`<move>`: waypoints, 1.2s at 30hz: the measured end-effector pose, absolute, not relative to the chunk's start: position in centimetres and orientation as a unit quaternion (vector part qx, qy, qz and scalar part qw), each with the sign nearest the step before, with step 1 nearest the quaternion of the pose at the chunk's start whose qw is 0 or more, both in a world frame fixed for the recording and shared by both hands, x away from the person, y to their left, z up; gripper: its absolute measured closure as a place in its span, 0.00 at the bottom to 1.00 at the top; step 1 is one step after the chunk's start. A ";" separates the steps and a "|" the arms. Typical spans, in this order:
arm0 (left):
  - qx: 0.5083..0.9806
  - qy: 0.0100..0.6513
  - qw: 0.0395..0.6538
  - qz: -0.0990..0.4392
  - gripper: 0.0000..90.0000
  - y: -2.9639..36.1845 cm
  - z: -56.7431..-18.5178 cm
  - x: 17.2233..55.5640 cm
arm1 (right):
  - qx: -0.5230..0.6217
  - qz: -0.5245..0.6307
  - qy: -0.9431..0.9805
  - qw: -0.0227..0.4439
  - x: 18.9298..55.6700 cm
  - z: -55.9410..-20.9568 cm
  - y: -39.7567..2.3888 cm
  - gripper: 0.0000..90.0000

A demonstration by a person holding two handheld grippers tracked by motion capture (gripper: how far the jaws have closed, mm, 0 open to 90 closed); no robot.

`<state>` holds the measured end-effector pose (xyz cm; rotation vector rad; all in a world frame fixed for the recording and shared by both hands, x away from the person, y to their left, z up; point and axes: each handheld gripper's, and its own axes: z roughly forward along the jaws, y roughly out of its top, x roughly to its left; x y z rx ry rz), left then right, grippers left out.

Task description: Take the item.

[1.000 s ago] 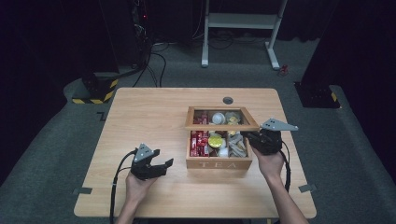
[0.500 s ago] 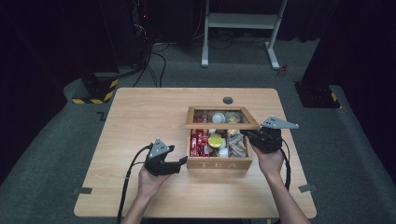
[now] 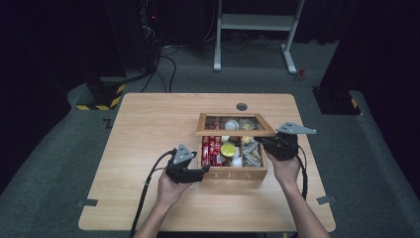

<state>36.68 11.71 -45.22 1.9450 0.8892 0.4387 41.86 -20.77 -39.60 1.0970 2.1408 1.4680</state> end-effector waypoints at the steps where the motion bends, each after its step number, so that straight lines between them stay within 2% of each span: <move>1: 0.792 0.359 0.460 0.177 0.33 11.4 -45.2 36.8 | 0.384 0.514 0.750 0.161 41.9 -39.6 -20.8 0.98; 36: 0.824 0.330 0.422 0.185 0.32 4.2 -44.6 41.1 | 0.395 0.518 0.743 0.155 43.1 -38.7 -20.7 1.00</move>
